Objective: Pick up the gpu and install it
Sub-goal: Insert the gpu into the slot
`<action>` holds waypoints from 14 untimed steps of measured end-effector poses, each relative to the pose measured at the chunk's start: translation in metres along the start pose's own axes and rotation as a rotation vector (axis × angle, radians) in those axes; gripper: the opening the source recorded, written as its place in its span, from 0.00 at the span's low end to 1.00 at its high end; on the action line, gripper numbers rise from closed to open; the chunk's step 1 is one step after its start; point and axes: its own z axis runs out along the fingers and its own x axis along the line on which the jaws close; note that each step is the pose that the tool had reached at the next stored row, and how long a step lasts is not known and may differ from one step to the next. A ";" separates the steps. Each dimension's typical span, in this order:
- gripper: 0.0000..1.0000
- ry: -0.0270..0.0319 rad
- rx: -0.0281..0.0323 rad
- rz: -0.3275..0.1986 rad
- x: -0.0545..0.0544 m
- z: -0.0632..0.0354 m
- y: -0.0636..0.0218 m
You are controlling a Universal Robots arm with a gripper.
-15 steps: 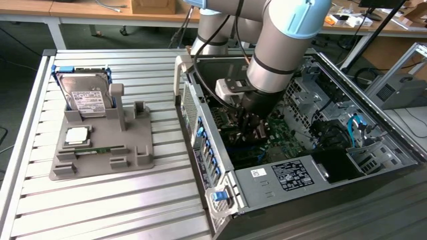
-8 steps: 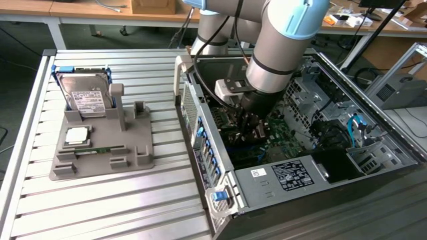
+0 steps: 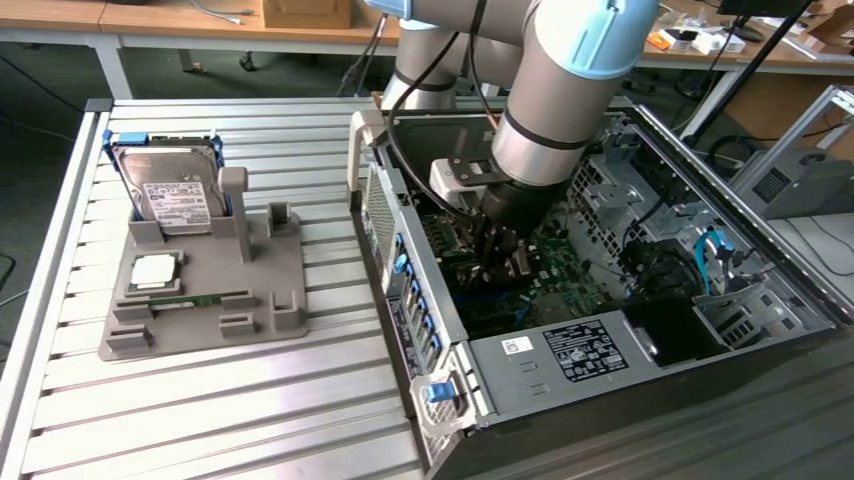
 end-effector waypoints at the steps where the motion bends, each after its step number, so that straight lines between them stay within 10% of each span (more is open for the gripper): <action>1: 0.27 -0.0008 0.0004 0.000 0.000 -0.0008 0.0000; 14: 0.27 0.0026 -0.0003 0.014 0.001 -0.0025 0.0001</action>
